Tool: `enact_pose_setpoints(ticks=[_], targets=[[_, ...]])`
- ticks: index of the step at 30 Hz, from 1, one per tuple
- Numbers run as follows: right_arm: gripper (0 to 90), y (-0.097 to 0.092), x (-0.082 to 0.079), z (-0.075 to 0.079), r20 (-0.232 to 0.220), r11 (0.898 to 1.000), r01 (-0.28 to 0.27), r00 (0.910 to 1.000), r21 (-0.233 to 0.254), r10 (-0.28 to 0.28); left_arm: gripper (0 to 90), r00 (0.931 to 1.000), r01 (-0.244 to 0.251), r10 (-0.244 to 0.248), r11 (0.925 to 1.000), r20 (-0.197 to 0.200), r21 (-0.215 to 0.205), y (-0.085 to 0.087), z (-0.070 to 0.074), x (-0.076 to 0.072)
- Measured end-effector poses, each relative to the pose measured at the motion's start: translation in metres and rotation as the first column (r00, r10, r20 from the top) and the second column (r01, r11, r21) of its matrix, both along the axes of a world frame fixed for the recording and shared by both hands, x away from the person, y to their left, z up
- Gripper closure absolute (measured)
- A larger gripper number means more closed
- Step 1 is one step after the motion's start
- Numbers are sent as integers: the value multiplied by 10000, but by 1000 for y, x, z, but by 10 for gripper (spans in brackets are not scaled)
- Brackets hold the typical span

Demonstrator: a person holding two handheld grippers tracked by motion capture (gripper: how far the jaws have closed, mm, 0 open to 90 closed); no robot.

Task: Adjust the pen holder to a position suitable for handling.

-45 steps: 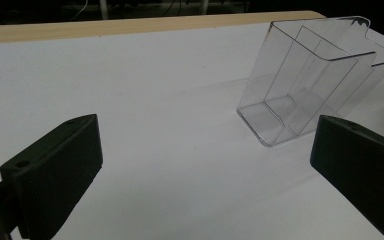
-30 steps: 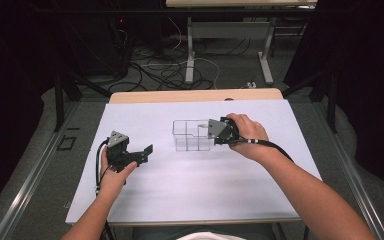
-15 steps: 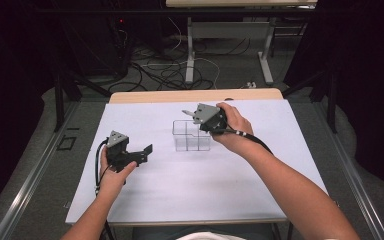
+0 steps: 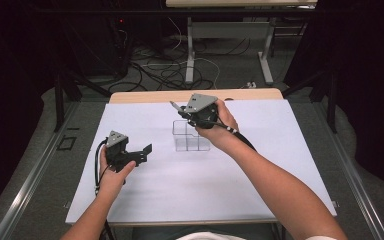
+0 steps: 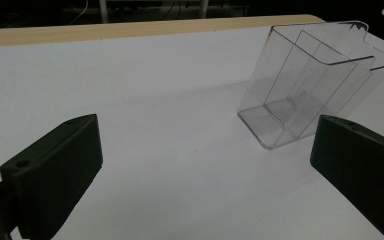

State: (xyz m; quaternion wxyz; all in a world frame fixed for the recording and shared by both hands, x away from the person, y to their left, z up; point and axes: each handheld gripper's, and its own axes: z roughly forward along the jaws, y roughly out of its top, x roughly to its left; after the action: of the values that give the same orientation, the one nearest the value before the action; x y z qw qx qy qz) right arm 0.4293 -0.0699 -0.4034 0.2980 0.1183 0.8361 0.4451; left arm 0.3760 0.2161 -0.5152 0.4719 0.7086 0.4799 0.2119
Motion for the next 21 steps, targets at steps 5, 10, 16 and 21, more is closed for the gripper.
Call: enact_pose_setpoints(ticks=[5,10,16,21], targets=[[795,4,1,0,-476,9949,84,9989,1001,-36,2,10000,-9,9,10000,-1,28,0,0,0],[795,8,3,-2,-1053,9835,250,9944,1790,-61,3,10000,-38,38,10000,31,-71,1,0,0],[795,10,6,-10,-1609,9665,719,9864,2464,-324,3,10000,8,-7,10000,52,-50,0,0,0],[795,11,10,-17,-2115,9527,1064,9763,2848,-458,3,10000,47,-47,10000,8,-24,1,0,0]])
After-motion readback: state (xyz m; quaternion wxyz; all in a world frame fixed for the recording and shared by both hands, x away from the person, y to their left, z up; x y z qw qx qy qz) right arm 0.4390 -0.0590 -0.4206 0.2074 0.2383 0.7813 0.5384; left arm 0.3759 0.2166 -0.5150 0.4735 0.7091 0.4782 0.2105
